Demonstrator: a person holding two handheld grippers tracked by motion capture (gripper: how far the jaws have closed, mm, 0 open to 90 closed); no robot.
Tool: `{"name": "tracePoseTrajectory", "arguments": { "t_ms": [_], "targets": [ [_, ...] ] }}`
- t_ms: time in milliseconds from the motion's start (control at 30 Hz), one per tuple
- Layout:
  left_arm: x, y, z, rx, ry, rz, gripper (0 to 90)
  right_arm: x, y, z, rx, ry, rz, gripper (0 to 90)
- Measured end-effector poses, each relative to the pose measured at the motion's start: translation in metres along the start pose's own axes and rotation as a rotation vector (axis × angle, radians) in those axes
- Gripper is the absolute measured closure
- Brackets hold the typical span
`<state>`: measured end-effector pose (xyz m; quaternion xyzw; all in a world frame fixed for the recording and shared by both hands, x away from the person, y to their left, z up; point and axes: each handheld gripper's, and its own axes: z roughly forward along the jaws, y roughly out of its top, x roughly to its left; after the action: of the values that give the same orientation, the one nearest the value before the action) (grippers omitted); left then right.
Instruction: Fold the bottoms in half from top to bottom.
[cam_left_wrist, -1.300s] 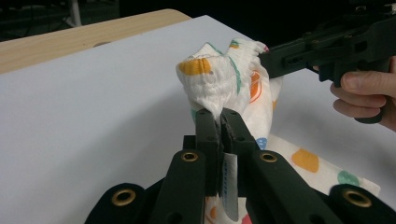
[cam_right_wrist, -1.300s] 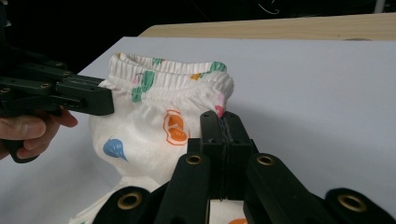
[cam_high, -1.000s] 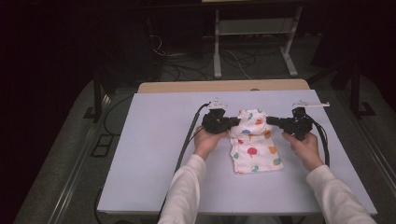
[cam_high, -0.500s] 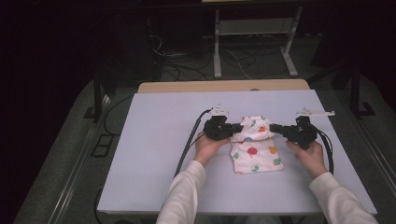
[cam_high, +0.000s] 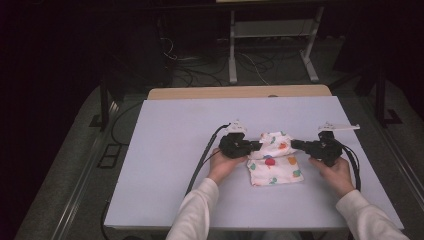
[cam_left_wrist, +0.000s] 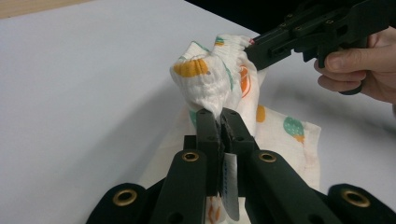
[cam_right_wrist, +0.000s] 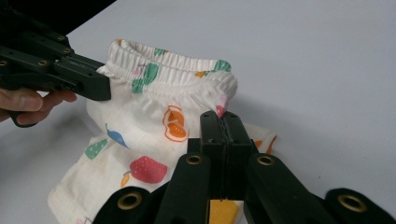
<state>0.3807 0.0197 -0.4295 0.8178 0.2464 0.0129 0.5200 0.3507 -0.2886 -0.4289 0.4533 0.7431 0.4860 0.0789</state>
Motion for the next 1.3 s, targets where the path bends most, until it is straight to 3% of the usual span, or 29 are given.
{"name": "tracePoseTrajectory", "arguments": {
  "t_ms": [533,800,900,967,1033,1067,1167,1300],
  "targets": [
    [-0.005,-0.009,0.001,0.043,-0.029,0.036,87.1,0.006,-0.01,-0.002,0.062,-0.003,-0.018,87.8],
    [-0.011,-0.016,0.002,0.06,-0.074,0.049,87.3,0.007,-0.021,-0.002,0.107,0.008,0.018,86.2],
    [-0.013,-0.019,0.002,0.064,-0.091,0.055,87.2,0.009,-0.022,-0.002,0.127,0.02,0.034,76.4],
    [-0.014,-0.02,0.002,0.071,-0.104,0.063,87.3,0.011,-0.02,-0.004,0.127,0.039,0.038,60.6],
    [-0.015,-0.02,0.003,0.082,-0.114,0.072,87.3,0.01,-0.018,-0.006,0.117,0.085,0.065,51.2],
    [-0.015,-0.021,0.003,0.083,-0.115,0.073,87.2,0.01,-0.016,-0.006,0.104,0.109,0.081,49.7],
    [-0.016,-0.022,0.004,0.092,-0.121,0.082,87.3,0.012,-0.01,-0.005,0.099,0.085,0.075,47.1],
    [-0.017,-0.023,0.005,0.101,-0.125,0.088,87.3,0.014,0.006,0.002,0.089,0.091,0.077,50.3]
  ]
}}
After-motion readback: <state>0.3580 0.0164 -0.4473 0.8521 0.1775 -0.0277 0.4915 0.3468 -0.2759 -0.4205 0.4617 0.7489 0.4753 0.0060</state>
